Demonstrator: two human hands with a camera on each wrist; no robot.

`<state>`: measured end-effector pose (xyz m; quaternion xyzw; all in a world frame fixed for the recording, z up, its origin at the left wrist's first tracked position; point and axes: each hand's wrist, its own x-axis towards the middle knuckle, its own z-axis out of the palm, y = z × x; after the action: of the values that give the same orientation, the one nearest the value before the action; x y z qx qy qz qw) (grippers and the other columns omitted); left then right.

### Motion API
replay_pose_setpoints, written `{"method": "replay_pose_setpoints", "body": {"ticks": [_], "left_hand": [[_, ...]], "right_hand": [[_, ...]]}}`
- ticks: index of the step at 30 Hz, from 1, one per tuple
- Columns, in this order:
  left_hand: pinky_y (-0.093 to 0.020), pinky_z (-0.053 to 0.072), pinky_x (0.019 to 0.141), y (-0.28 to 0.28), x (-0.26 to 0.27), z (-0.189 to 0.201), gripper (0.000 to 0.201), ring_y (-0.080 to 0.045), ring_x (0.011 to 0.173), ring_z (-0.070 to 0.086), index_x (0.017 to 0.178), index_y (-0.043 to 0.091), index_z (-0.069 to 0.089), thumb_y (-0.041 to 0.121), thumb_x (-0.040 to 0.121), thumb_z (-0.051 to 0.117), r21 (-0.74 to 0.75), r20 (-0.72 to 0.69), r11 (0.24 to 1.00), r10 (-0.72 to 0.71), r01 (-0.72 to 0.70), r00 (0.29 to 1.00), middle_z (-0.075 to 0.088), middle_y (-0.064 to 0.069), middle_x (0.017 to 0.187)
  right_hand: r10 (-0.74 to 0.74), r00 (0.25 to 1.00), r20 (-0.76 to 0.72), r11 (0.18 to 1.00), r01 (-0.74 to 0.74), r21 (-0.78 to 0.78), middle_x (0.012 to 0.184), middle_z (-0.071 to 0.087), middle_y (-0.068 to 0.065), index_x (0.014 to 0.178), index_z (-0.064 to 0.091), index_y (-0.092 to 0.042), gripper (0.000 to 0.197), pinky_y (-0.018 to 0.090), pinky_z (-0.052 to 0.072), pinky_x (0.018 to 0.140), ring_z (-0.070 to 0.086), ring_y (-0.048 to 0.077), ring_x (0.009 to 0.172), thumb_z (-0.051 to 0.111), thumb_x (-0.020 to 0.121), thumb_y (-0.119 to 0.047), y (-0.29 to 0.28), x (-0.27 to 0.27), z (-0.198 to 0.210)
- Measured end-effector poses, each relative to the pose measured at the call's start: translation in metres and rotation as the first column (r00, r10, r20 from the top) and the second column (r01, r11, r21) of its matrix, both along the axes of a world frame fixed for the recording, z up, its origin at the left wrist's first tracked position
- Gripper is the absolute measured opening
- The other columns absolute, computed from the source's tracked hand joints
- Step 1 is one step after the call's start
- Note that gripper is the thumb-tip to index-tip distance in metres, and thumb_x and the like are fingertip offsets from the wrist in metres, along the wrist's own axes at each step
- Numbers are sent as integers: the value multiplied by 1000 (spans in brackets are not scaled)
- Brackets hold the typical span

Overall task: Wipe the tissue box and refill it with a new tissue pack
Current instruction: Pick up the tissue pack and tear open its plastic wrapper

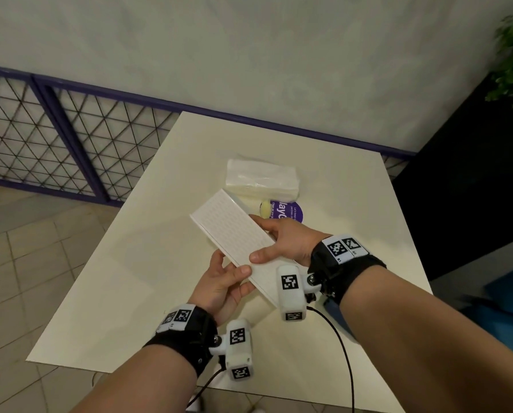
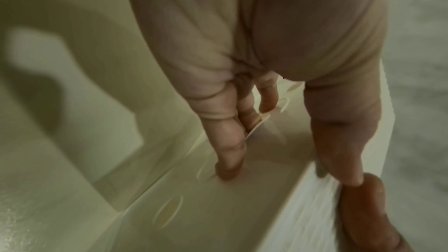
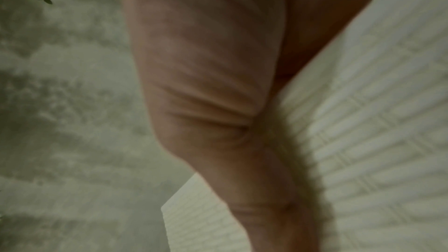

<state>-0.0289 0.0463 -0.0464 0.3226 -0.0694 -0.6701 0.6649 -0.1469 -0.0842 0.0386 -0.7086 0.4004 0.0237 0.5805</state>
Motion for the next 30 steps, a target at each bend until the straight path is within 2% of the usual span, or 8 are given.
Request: {"method": "replay_pose_setpoints", "body": {"ticks": [5, 8, 11, 16, 19, 24, 27, 30], "left_hand": [[-40, 59, 69, -3, -1, 2, 80, -37, 105, 65, 139, 14, 35, -6, 68, 68, 21, 37, 1000, 3, -4, 999, 66, -22, 116], [-47, 57, 81, -4, -1, 4, 90, -35, 110, 63, 140, 31, 29, -6, 68, 69, 7, 125, 1000, -19, 18, 992, 65, -18, 121], [-41, 57, 74, -3, -4, 10, 89, -31, 106, 66, 139, 40, 31, -2, 68, 66, 27, 204, 999, -46, 41, 978, 67, -16, 118], [-44, 56, 71, -2, -4, 11, 92, -30, 108, 65, 142, 38, 32, -1, 68, 68, 2, 206, 993, -114, 117, 972, 67, -13, 118], [-39, 56, 61, -4, -4, 12, 98, -31, 103, 66, 141, 37, 34, -3, 61, 72, -43, 141, 992, -110, 117, 984, 67, -16, 117], [-34, 55, 52, 6, 4, 7, 63, -21, 80, 63, 115, 20, 46, -10, 62, 62, -38, 118, 991, -119, 125, 986, 54, -9, 89], [-37, 57, 58, 13, 8, -1, 63, -23, 88, 65, 117, 17, 47, -10, 62, 63, 17, 142, 989, -148, 147, 979, 59, -8, 92], [-45, 58, 80, 14, 12, -9, 70, -31, 110, 64, 128, 15, 45, -16, 68, 64, 76, 122, 993, -100, 91, 988, 64, -16, 119]], "right_hand": [[-19, 1000, 6, 1000, 19, 6, 121, 67, 1, 138, 45, -40, 91, 42, 52, 98, 64, 18, 112, 88, 60, -20, -2, -2, 1], [93, 986, -136, 982, -114, -152, 135, 57, -6, 146, 24, -43, 108, 39, 45, 107, 53, 13, 124, 87, 58, -39, -1, -1, 1], [183, 947, -265, 951, -239, -197, 141, 48, -15, 146, 7, -48, 131, 35, 41, 108, 46, 8, 129, 89, 44, -51, 5, -3, -1], [118, 985, -128, 987, -131, -97, 118, 63, -20, 140, 35, -43, 107, 33, 46, 103, 57, -1, 113, 93, 53, -23, 10, -16, 3], [113, 987, -117, 989, -123, -84, 121, 64, -18, 139, 37, -44, 109, 36, 45, 104, 56, 4, 117, 95, 48, -27, 9, -15, 2], [45, 989, -138, 992, -61, -112, 116, 68, -14, 130, 47, -38, 96, 42, 46, 104, 60, 8, 113, 94, 48, -23, -2, -29, 4], [50, 979, -200, 988, -77, -133, 129, 60, -14, 141, 36, -39, 113, 42, 39, 110, 54, 11, 122, 94, 44, -34, -6, -38, 4], [57, 971, -234, 979, -100, -178, 139, 50, -11, 148, 17, -42, 119, 38, 35, 112, 47, 11, 127, 90, 54, -38, -8, -33, 8]]}}
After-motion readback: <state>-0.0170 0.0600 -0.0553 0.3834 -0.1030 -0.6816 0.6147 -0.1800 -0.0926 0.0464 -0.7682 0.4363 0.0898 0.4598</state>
